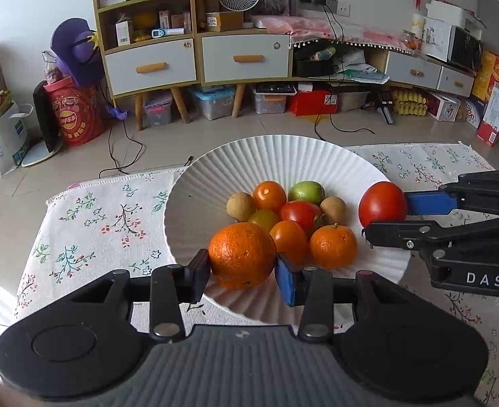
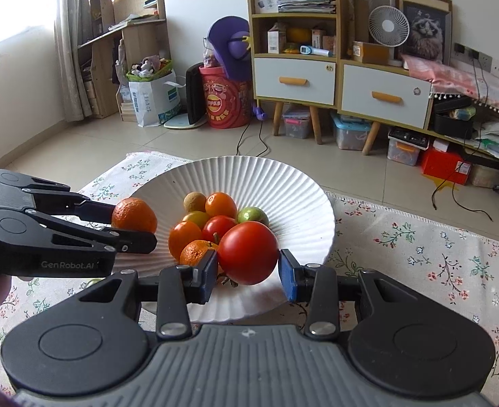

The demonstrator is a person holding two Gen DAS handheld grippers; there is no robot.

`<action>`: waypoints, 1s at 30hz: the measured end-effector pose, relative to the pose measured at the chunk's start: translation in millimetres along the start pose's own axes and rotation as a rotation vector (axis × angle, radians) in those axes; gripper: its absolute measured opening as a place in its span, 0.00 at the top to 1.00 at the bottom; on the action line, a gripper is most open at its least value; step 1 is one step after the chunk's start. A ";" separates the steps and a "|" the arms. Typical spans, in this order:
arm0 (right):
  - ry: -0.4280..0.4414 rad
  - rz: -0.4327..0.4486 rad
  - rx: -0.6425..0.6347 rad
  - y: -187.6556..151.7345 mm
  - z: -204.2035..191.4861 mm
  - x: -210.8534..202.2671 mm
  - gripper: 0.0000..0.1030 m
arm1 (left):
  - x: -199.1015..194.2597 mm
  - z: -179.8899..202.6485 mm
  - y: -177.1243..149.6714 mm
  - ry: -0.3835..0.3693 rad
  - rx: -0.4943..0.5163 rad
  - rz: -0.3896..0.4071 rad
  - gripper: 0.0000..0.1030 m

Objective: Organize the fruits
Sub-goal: 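Carry the mandarin and red tomato into the white bowl and open both grippers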

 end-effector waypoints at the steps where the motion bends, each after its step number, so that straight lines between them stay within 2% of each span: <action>1: 0.002 -0.003 -0.003 -1.1 -0.9 1.0 0.65 | 1.1 0.3 0.5 0.001 0.008 -0.001 0.64; 10: 0.001 -0.010 -0.001 -2.9 2.1 3.1 0.65 | 2.2 -0.1 3.9 0.005 0.012 0.011 0.63; 21: -0.006 0.008 0.006 5.4 -0.9 -7.4 0.55 | -8.8 4.4 6.1 0.027 0.018 0.013 0.55; 30: -0.054 -0.005 0.014 7.8 2.5 -20.7 0.51 | -28.9 7.0 2.1 0.036 0.005 0.019 0.48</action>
Point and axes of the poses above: each gripper's, at about its wrist camera, not at the fingertips, and x roughly the way its jaws point, z to its right, y to its top, the point moved 10 cm from there along x, roughly the way its jaws point, and after that the axes turned 4 degrees about -y, right-handed, at the moved point
